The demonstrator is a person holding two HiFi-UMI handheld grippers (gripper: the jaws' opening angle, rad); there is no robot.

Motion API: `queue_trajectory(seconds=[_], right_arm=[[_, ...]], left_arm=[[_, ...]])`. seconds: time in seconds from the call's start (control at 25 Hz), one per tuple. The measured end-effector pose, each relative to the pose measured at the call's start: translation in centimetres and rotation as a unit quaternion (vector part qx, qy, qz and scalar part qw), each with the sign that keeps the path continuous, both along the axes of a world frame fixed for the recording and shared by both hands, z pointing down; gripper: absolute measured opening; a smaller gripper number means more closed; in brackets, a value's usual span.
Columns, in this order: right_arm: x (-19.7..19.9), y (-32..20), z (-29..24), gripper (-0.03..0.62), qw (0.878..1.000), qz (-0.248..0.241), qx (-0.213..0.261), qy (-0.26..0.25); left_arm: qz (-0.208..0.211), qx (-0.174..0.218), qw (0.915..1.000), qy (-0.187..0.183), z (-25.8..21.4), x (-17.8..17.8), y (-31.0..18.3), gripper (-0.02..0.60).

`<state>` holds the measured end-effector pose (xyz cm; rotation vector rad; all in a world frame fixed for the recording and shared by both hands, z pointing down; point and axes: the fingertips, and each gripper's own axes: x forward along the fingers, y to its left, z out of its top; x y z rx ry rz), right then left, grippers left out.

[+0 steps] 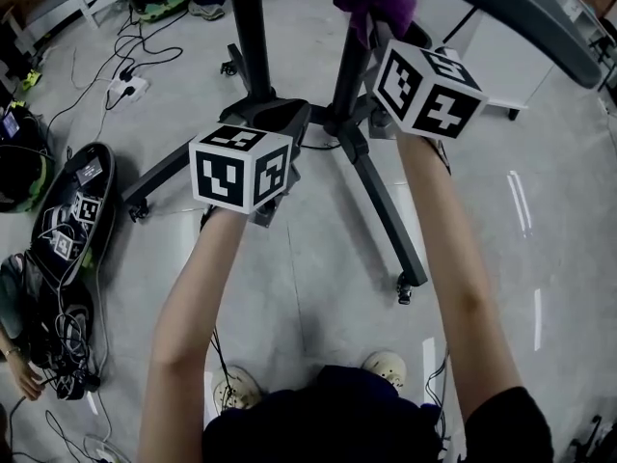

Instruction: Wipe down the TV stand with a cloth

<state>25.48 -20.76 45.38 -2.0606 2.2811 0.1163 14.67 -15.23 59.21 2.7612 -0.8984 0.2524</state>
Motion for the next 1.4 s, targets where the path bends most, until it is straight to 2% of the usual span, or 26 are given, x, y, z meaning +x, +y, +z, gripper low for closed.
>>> queue_trajectory(seconds=[0.28, 0.92, 1.2, 1.4], right_arm=[[0.8, -0.4, 5.0, 0.089, 0.999, 0.003, -0.042, -0.028], [1.6, -1.9, 18.0, 0.089, 0.988, 0.021, -0.15, -0.036], [1.7, -2.0, 23.5, 0.089, 0.979, 0.028, -0.197, -0.049], [2.1, -2.1, 27.7, 0.089, 0.967, 0.03, -0.244, -0.067]], left_arm=[[0.006, -0.005, 0.9999, -0.01, 1.6, 0.3, 0.0, 0.005], [0.006, -0.028, 0.9993, -0.026, 5.0, 0.3, -0.4, 0.005], [0.013, -0.034, 0.9988, -0.033, 6.7, 0.7, -0.4, 0.005], [0.005, -0.045, 0.9984, -0.034, 7.6, 0.3, -0.8, 0.005]])
